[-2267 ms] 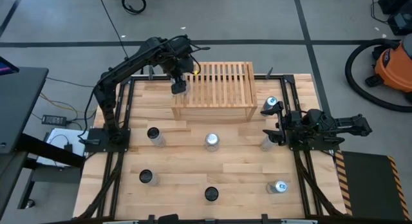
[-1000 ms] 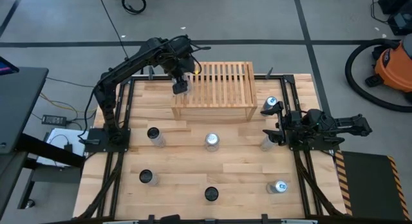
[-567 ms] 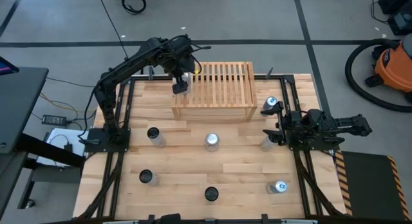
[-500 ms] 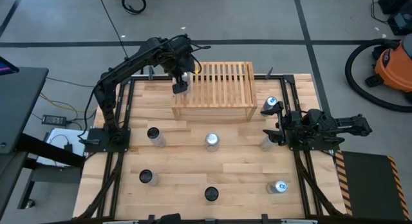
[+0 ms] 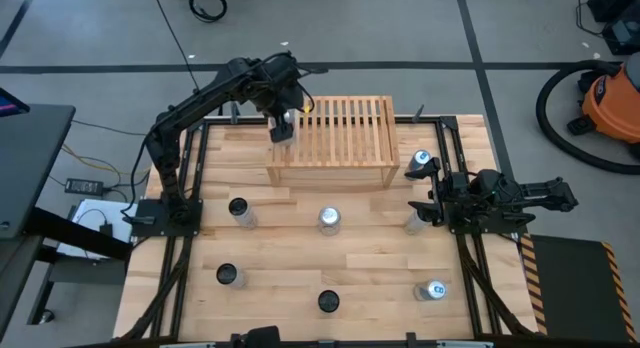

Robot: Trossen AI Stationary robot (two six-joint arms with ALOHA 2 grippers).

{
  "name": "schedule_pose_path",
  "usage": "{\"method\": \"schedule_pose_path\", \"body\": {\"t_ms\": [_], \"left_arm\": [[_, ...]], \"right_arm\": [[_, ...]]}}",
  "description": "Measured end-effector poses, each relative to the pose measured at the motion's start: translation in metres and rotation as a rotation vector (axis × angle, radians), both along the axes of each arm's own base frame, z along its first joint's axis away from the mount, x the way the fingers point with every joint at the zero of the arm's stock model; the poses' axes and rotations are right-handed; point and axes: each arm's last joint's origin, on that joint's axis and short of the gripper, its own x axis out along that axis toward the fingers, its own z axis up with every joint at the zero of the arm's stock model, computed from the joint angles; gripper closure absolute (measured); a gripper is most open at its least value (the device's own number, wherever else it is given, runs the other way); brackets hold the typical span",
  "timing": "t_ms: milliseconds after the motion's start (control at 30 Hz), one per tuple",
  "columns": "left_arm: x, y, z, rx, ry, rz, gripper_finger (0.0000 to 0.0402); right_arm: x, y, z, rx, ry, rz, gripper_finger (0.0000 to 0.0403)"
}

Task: Place canned beverage on shelf
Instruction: Put the top red-silver soda can on the shelf

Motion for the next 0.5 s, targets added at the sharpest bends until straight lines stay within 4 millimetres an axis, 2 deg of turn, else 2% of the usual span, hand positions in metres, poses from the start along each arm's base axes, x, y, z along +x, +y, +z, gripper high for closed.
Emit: {"method": "schedule_pose_path", "body": {"t_ms": [500], "left_arm": [[-0.0033,-0.0059,0.0071,0.02,-0.014,-0.022,0.0012]], "right_arm": [[0.0,0.0,0.0,0.0,0.0,0.0,0.001]]}}
